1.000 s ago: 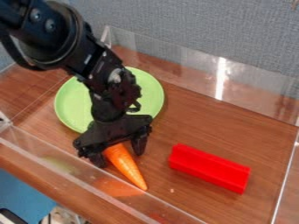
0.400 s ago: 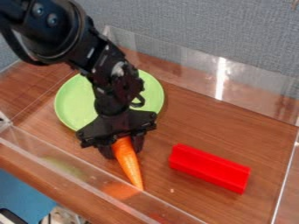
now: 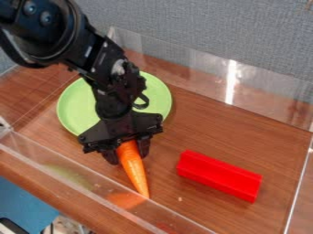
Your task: Put the carrot on the right side
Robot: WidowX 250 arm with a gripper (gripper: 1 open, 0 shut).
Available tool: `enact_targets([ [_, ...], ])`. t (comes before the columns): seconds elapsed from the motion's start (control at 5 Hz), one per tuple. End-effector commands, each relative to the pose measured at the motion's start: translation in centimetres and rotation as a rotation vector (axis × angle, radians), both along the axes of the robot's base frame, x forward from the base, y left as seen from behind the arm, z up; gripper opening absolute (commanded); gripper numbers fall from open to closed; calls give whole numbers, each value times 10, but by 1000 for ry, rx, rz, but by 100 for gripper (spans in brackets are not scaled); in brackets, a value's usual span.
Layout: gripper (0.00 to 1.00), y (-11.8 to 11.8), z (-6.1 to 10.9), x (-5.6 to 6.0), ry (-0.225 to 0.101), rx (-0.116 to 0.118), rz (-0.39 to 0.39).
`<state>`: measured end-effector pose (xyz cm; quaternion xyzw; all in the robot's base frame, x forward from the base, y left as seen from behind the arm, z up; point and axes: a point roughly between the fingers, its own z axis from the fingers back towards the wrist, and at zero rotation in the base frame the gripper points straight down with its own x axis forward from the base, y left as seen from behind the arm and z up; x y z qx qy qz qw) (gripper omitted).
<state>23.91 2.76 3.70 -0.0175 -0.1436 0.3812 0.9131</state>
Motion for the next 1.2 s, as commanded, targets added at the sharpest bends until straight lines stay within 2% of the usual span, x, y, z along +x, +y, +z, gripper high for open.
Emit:
enact_targets([
  [0.0, 0, 2, 15, 1, -42, -3, -17],
  [0.2, 0, -1, 21, 0, -47, -13, -42],
  [0.4, 0, 8, 44, 4, -54, -27, -33],
  [0.6, 0, 8, 72, 25, -62, -59, -35],
  [0.8, 0, -8, 81, 48, -61, -83, -71],
  [1.0, 0, -36, 76, 67, -48, -106, -94],
])
